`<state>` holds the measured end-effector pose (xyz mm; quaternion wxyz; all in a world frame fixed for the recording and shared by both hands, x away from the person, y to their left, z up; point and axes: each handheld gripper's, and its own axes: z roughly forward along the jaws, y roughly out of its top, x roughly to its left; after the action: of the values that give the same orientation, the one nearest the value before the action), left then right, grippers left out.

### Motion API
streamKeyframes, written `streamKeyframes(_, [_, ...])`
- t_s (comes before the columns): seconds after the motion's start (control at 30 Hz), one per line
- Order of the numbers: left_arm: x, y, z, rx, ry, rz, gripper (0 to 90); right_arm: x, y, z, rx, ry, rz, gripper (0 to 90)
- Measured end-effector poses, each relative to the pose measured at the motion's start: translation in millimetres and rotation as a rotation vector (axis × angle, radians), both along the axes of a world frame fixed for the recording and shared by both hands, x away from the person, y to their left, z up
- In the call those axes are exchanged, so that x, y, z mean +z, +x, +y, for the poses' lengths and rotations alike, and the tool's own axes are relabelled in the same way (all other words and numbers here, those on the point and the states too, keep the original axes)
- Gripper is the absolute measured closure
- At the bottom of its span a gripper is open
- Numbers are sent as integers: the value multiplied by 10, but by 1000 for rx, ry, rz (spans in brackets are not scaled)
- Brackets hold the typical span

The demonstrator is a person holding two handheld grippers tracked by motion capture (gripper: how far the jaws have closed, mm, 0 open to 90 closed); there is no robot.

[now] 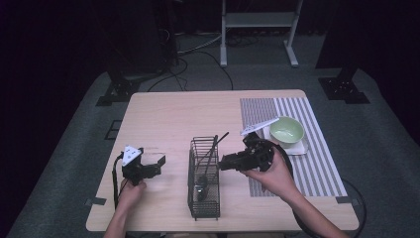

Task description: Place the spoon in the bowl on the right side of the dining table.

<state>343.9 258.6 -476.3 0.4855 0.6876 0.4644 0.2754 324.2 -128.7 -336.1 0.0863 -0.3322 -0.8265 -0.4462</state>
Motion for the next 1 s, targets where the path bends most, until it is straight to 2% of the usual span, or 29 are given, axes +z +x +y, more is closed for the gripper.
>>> streamKeyframes(0.37, [1,-1,-1,-2,0,0,4,15,26,22,-18,0,-5,853])
streamKeyframes(0.67, [-1,-1,3,4,-4,-1,4,47,20,15,-36,-3,-14,882])
streamKeyframes(1.0, [-1,-1,-1,1,0,-2,4,245,49,-185,-74,99,-7,885])
